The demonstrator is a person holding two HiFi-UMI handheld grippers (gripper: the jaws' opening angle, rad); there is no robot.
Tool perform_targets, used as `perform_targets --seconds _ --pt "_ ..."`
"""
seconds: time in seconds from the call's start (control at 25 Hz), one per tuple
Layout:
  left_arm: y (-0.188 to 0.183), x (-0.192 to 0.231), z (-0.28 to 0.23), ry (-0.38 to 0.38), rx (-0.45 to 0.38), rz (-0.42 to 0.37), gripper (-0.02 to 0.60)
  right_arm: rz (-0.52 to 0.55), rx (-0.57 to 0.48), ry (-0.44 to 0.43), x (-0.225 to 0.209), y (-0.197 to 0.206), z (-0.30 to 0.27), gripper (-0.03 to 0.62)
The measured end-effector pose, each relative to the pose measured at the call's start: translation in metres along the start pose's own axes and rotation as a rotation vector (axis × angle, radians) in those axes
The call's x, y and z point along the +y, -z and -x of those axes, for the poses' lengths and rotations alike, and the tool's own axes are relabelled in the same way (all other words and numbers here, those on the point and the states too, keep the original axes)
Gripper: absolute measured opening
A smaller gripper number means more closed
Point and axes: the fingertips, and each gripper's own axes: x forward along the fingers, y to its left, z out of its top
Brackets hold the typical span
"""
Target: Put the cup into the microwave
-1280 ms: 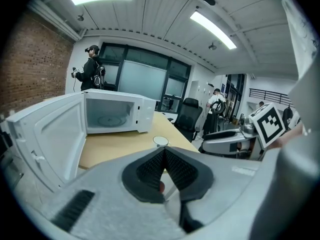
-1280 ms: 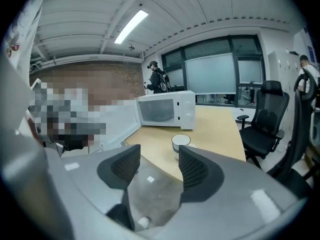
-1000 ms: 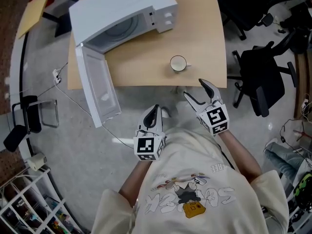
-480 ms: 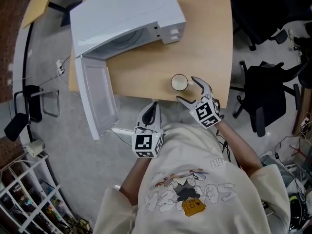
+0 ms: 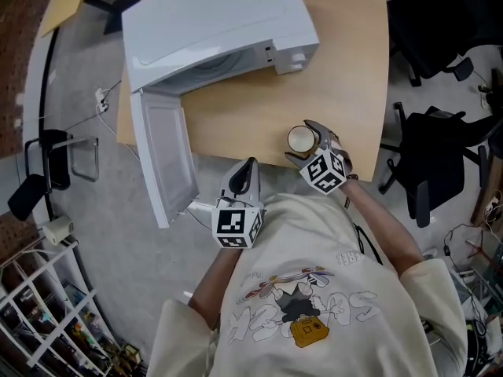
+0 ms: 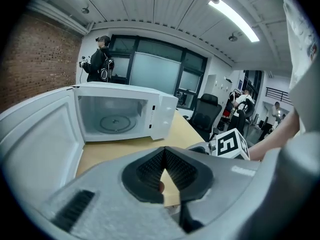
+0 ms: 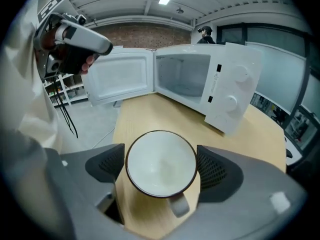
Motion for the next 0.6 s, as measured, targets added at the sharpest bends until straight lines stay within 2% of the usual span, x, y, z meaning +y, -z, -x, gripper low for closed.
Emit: perform_targets --seconds 0.12,0.4,0.6 --pt "-0.001 0.004 0.001 -0.006 -0.005 0.005 0.005 0.036 0.032 -0.005 -0.002 0.005 -0.007 0.412" --pt "0.0 0.017 0.005 -0.03 -0.016 0.035 0.005 0.05 0.042 -0.013 -0.004 0.002 -0.008 0.41" --pt "0.001 0.025 0.009 -0.051 -0.028 0.053 0.005 0.015 0.013 -0.006 -0.01 -0.025 -0.016 0.41"
